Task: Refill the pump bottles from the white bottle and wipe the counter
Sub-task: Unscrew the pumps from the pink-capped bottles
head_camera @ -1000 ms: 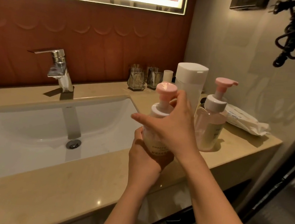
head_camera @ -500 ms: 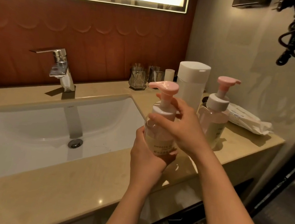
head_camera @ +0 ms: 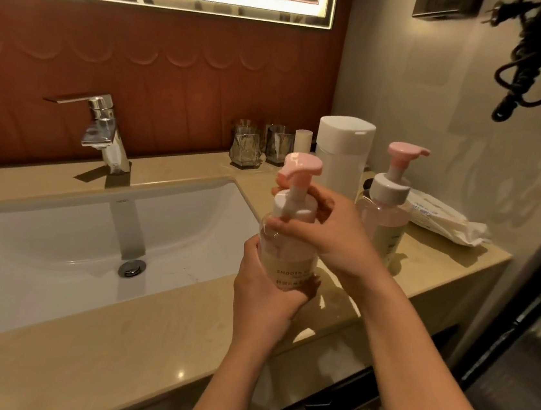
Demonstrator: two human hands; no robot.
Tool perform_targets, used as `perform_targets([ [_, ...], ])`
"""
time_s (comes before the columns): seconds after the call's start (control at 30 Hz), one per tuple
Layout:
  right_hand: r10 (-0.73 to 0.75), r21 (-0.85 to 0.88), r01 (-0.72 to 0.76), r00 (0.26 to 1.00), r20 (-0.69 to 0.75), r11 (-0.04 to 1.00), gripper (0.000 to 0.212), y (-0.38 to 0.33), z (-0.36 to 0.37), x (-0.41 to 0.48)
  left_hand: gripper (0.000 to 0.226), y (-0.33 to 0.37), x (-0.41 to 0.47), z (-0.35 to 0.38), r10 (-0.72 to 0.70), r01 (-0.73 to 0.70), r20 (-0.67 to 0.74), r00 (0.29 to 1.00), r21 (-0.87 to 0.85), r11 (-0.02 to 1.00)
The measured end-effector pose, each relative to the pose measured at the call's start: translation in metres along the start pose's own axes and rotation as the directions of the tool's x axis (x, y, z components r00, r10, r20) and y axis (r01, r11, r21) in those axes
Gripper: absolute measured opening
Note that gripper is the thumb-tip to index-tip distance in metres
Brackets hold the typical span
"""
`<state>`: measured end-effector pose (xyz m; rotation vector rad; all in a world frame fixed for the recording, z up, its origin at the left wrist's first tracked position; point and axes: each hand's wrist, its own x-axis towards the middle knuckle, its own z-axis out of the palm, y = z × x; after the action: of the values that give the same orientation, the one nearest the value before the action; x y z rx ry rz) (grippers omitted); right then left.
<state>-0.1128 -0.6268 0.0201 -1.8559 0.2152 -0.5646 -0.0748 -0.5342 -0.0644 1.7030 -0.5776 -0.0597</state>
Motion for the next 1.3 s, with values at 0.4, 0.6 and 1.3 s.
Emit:
perform_targets([
  [0.4,-0.183,-0.316,0.111,0.961,-0.206,0.942,0.078,-0.012,0.017,0.008,0.079,0.001,0.001,0.003,-0.035,0.035,0.002,0.999,-0.019,0.999],
  [0.6,-0.043,0.059,0.046,0.998,-0.047,0.997,0.068,-0.002,-0.002,0.002,0.08,-0.003,0.001,0.001,0.004,-0.004,-0.012,1.0,0.011,1.0],
  [1.3,-0.355,-0.255,0.312,0.923,-0.146,0.915,0.084,-0.006,-0.004,0.002,0.083,-0.003,0.001,0.002,0.036,-0.035,-0.019,0.999,0.02,0.999],
])
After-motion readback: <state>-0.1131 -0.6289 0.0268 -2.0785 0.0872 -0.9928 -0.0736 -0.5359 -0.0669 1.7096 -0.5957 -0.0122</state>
